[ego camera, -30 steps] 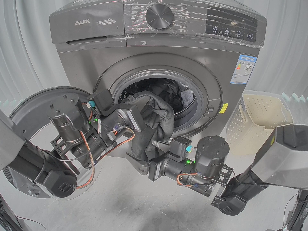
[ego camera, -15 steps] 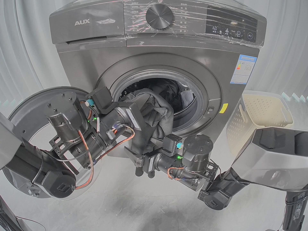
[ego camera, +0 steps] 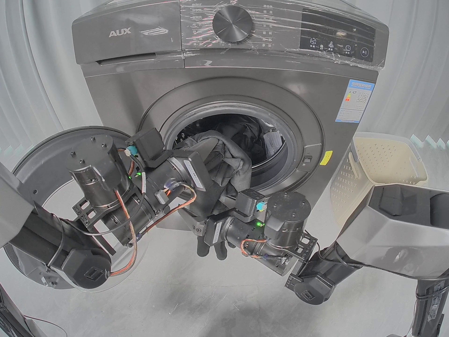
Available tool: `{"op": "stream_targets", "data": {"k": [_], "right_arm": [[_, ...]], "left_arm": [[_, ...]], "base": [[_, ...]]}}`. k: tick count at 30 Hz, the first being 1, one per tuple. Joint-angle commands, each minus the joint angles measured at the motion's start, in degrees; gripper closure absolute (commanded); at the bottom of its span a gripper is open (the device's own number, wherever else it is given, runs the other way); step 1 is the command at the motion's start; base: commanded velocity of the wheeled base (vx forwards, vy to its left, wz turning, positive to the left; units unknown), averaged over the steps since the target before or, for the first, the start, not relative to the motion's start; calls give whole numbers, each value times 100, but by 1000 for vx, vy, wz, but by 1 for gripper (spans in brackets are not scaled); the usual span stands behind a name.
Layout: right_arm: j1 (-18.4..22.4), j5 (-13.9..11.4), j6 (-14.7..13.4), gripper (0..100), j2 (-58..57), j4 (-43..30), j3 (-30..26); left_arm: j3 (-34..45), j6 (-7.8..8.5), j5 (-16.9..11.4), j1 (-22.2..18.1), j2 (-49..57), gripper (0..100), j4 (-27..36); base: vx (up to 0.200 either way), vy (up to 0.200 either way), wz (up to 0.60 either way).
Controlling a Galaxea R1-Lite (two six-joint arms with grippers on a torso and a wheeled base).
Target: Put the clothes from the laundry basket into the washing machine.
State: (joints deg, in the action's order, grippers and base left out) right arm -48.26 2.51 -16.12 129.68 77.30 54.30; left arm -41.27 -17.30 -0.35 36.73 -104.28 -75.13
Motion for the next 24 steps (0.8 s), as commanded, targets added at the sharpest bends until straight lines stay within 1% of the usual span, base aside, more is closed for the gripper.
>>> {"op": "stream_targets", "data": {"k": [1,11,17,23,24], "right_arm": [[-52,4,-6,100,-84,48,-77],[-52,21,3,100,-119,233,-156],[-52,21,12,100,-611,338,-675],[-8,21,21,100,-699,365,-851],[-17,21,30,0,-690,373,-912]], "left_arm": [[-22,-2,0,-17,-49,100,-2],[-22,-2,44,-52,-128,100,-19],[-31,-2,44,-96,-181,100,-46],[-83,-2,71,-96,-189,100,-46],[-101,-2,79,-96,-189,100,-46]], "base": [[0,0,0],[0,0,0],[0,0,0],[0,0,0],[0,0,0]]}}
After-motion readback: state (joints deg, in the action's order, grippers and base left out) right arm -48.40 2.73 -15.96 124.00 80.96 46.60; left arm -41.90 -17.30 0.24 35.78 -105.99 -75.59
